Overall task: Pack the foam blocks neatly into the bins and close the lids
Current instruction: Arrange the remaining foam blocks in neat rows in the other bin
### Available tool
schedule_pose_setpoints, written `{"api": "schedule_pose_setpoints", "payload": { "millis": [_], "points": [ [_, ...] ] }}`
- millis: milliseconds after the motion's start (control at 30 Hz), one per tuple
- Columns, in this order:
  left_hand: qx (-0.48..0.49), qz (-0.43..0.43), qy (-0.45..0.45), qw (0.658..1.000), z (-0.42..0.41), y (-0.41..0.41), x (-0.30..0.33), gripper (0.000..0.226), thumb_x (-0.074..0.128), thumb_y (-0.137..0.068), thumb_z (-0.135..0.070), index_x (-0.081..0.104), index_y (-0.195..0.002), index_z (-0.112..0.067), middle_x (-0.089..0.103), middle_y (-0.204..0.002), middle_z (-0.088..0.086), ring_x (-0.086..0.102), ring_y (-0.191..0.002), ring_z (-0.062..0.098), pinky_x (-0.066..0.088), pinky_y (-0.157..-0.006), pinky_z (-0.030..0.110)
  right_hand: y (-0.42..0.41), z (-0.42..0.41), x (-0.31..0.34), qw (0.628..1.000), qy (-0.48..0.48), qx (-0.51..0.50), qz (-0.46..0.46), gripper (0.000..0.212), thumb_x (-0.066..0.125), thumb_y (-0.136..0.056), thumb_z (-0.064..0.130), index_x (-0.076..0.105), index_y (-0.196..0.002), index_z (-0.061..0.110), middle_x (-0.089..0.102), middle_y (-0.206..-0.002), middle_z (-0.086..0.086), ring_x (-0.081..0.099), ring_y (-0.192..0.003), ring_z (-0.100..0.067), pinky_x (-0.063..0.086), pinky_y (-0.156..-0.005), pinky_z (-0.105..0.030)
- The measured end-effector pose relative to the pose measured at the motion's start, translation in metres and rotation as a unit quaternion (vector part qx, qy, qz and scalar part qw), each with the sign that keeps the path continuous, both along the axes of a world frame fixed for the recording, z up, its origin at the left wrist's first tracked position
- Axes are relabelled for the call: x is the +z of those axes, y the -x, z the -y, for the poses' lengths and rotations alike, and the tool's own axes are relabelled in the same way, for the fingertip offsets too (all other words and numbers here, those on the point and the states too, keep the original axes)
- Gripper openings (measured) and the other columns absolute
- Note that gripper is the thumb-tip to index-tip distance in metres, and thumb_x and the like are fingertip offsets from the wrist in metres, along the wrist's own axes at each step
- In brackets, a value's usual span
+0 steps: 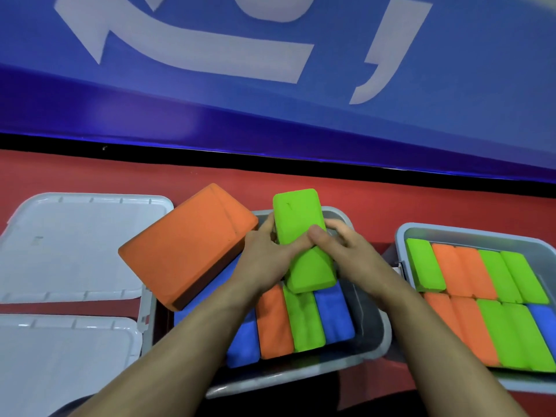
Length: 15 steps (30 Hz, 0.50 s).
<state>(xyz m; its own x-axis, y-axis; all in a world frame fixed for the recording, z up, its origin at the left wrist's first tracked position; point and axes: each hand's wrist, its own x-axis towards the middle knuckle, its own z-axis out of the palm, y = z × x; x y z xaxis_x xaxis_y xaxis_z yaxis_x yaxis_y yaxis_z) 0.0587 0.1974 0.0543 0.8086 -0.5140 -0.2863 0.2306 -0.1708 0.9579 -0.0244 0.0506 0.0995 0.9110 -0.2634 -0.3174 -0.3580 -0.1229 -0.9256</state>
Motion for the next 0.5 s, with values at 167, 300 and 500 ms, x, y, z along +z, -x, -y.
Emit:
{"api": "schedule_pose_setpoints", "payload": {
  "millis": [167,300,500],
  "points": [
    [-0.092,0.057,-0.102,0.989,-0.001,0.002,-0.028,0.11,0.092,-0.044,-0.075,0.05,-0.139,-0.041,0.064,-0.129,0.004,0.065,-0.119,0.023,0.057,-0.097,0.045,-0.009,-0.001,-0.012,0.993,0.102,-0.042,-0.046,0.065,0.071,-0.07,0.075,0.07,-0.104,0.02,0.077,-0.092,0.008,0.072,-0.081,-0.004,0.054,-0.067,-0.024],
    [-0.173,0.105,-0.145,0.969,-0.009,0.003,-0.025,0.142,0.085,-0.046,-0.08,0.019,-0.162,-0.031,0.041,-0.146,0.0,0.039,-0.142,0.011,0.04,-0.117,0.036,-0.014,0.005,-0.023,0.993,0.091,-0.05,-0.059,0.076,0.083,-0.054,0.072,0.073,-0.108,0.019,0.078,-0.096,0.007,0.075,-0.087,-0.008,0.061,-0.082,-0.04],
    [-0.264,0.296,-0.261,0.88,-0.035,-0.006,0.006,0.112,0.068,-0.079,-0.072,0.015,-0.164,-0.023,0.012,-0.171,-0.002,0.012,-0.157,0.013,0.015,-0.128,0.035,-0.027,0.005,-0.037,0.99,0.074,-0.114,-0.038,0.042,0.082,-0.074,0.056,0.076,-0.096,0.021,0.078,-0.09,0.006,0.075,-0.084,-0.011,0.061,-0.082,-0.041]
  ]
}}
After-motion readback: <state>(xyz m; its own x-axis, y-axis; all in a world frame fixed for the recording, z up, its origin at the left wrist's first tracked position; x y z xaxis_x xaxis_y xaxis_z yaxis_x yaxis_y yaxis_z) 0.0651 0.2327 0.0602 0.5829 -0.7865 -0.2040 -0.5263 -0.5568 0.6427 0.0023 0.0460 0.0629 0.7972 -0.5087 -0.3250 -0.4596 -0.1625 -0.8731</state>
